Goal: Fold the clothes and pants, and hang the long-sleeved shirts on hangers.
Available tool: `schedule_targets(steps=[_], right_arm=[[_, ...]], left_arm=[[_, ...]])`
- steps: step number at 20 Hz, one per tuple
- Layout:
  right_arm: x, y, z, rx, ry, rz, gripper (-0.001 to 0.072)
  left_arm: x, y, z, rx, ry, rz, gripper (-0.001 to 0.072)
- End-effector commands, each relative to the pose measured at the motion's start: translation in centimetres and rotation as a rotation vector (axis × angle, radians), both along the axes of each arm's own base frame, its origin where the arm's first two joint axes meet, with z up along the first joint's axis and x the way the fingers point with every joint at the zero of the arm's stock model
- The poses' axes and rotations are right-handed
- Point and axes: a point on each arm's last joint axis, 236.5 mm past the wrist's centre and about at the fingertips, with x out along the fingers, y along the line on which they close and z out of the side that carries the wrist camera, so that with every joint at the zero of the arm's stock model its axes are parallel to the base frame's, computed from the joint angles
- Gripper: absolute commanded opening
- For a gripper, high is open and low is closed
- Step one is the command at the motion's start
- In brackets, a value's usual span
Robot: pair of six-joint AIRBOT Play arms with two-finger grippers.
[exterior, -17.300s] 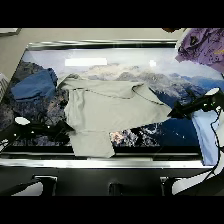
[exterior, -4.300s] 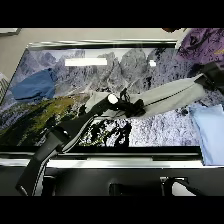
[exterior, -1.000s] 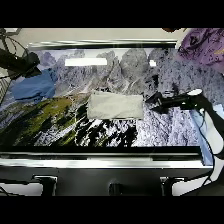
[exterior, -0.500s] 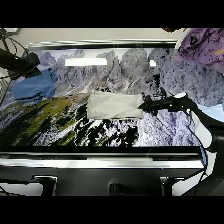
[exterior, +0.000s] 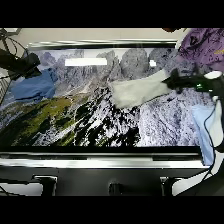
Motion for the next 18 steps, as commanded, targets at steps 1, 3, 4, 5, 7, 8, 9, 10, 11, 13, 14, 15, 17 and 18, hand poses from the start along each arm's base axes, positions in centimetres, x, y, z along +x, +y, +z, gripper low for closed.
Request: schedule_targets(steps=[1,3,4,5,7,8,9,10,11,13,14,15,17,18], right_arm=[[1.1,-8.4,3.8,-0.026,-0.039,-0.195,0.0032],[0.5,-12.8,5.3,-0.045,-0.050,-0.299,0.0032],[-0.2,-15.1,5.9,-0.061,-0.045,-0.357,0.0031],[-1.0,-17.1,6.4,-0.086,-0.036,-0.408,0.0031],[-3.3,-21.0,7.4,-0.131,0.000,-0.520,0.0031],[-4.5,-22.8,8.1,-0.148,0.015,-0.580,0.0031],[-5.5,-24.2,8.9,-0.164,0.021,-0.630,0.0031],[-6.7,-25.5,9.7,-0.181,0.033,-0.685,0.0031],[-7.8,-26.5,10.4,-0.199,0.042,-0.724,0.0031],[-10.0,-27.7,11.4,-0.237,0.073,-0.775,0.0031],[-11.1,-27.9,11.7,-0.255,0.097,-0.787,0.0031],[-12.0,-28.0,11.8,-0.277,0.121,-0.791,0.0031],[-13.7,-27.6,11.8,-0.303,0.180,-0.794,0.0031],[-14.7,-27.6,11.7,-0.317,0.212,-0.800,0.0031]], left_arm=[[-0.1,0.0,-0.1,0.000,0.005,-0.001,0.0022],[-0.1,0.0,-0.1,0.000,0.005,-0.001,0.0021],[-0.1,0.0,-0.1,0.000,0.005,-0.001,0.0021],[-0.1,0.0,-0.1,0.000,0.005,-0.001,0.0021],[-0.2,0.0,-0.1,0.000,0.008,-0.001,0.0021],[-0.3,0.0,-0.2,0.000,0.013,-0.002,0.0021],[-0.4,0.0,-0.2,0.000,0.020,-0.004,0.0021],[-0.6,-0.1,-0.4,0.001,0.030,-0.006,0.0021],[-0.8,-0.1,-0.4,0.001,0.038,-0.007,0.0021],[-1.1,-0.1,-0.6,0.002,0.051,-0.010,0.0021],[-1.2,-0.1,-0.6,0.002,0.055,-0.010,0.0021],[-1.3,-0.1,-0.6,0.002,0.060,-0.011,0.0021],[-1.6,-0.3,-0.7,0.002,0.071,-0.017,0.0021],[-1.7,-0.5,-0.8,0.003,0.076,-0.022,0.0021]])
